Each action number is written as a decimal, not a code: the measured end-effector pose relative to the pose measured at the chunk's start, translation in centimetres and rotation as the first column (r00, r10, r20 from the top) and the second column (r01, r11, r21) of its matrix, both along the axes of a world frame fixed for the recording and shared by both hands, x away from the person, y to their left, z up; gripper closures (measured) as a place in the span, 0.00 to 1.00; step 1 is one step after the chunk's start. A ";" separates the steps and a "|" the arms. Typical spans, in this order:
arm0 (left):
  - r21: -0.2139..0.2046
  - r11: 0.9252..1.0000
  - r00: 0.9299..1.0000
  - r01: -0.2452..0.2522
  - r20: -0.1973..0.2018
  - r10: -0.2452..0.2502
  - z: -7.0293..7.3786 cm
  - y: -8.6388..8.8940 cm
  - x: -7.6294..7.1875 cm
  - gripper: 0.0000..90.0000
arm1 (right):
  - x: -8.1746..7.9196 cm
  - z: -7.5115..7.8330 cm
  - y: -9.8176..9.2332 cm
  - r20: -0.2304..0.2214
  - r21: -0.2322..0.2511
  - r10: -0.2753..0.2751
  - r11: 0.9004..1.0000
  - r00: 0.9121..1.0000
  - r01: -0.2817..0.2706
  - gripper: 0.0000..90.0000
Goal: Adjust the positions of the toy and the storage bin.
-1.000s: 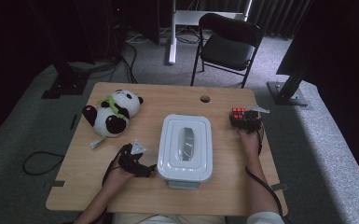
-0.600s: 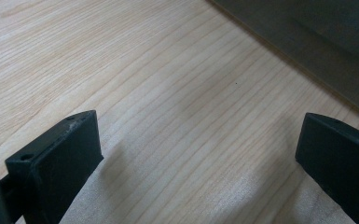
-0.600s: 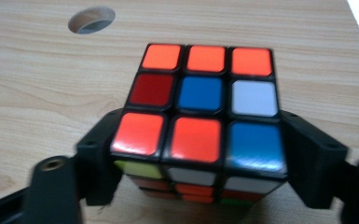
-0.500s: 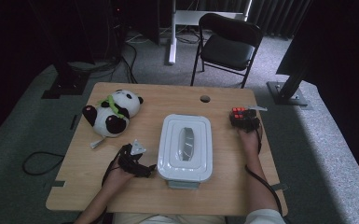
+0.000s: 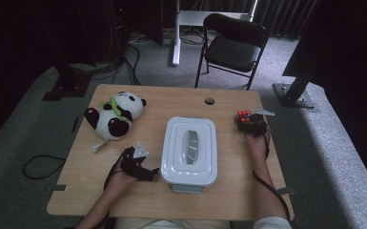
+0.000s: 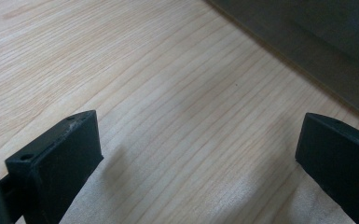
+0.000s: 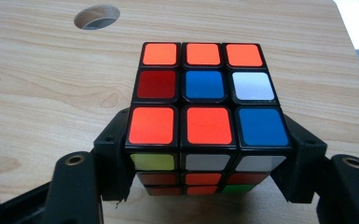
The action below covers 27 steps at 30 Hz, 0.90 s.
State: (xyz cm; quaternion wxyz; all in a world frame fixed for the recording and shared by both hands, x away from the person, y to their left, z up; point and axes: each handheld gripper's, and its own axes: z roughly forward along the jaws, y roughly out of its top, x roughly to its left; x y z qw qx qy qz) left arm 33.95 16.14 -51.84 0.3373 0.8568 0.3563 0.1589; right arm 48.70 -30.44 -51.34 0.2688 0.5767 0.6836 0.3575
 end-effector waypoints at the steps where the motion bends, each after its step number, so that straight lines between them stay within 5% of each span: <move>1: -0.001 1.000 1.000 0.001 -0.001 -0.001 0.0 0.0 0.0 0.01 | -0.1 0.1 0.0 0.004 -0.002 0.004 1.000 1.000 -0.004 0.37; 11: -0.003 1.000 1.000 -0.004 0.009 0.004 0.1 0.2 0.0 0.01 | -2.3 1.7 -0.3 0.043 -0.017 0.029 0.999 0.999 -0.028 0.37; 27: -0.003 1.000 1.000 0.001 0.013 -0.001 0.3 0.3 -0.2 0.01 | -8.1 3.0 -0.7 0.064 -0.048 0.132 0.990 0.989 -0.129 0.37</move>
